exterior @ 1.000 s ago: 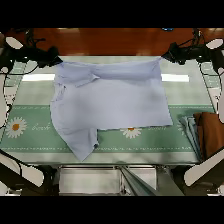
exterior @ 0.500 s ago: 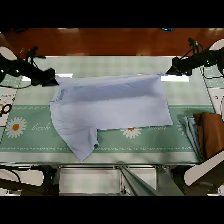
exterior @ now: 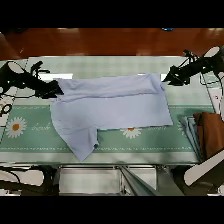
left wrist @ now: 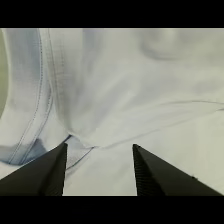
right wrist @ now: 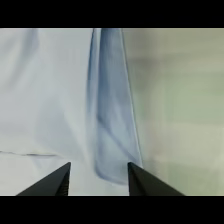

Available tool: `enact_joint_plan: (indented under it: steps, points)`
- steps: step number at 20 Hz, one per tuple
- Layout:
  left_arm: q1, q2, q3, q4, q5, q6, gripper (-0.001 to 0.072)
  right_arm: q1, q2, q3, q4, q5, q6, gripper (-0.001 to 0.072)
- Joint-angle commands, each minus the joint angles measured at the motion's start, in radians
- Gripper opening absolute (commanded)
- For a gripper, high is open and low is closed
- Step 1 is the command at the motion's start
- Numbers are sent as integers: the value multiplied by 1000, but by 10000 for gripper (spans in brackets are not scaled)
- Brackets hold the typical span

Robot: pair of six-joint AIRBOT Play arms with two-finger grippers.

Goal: Fold the shirts.

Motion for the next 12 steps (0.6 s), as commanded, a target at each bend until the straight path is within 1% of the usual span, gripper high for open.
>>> enact_joint_plan:
  steps: [1,3,5,6,7,9,10,11,12]
  points:
    - [47,30,33,40,-148,-38,508,-26,50,-4,-82,72,40,417]
    - [112,123,-10,37,-164,-46,508,-59,136,-48,-197,76,85,417]
    - [188,246,-132,37,-148,-45,508,-94,264,-224,-191,-27,90,416]
    - [233,310,-221,35,-141,-45,508,-110,343,-360,-166,-105,80,417]
    - [276,367,-313,22,-134,-42,507,-127,425,-511,-137,-191,63,416]
    - [371,472,-513,-98,-112,-6,508,-167,570,-778,-22,-321,-21,417]
    - [412,514,-611,-177,-93,18,507,-197,639,-902,67,-368,-86,417]
    - [438,543,-691,-229,-64,31,507,-225,701,-1008,152,-407,-143,416]
    - [451,560,-755,-254,-43,42,508,-245,756,-1093,210,-434,-177,417]
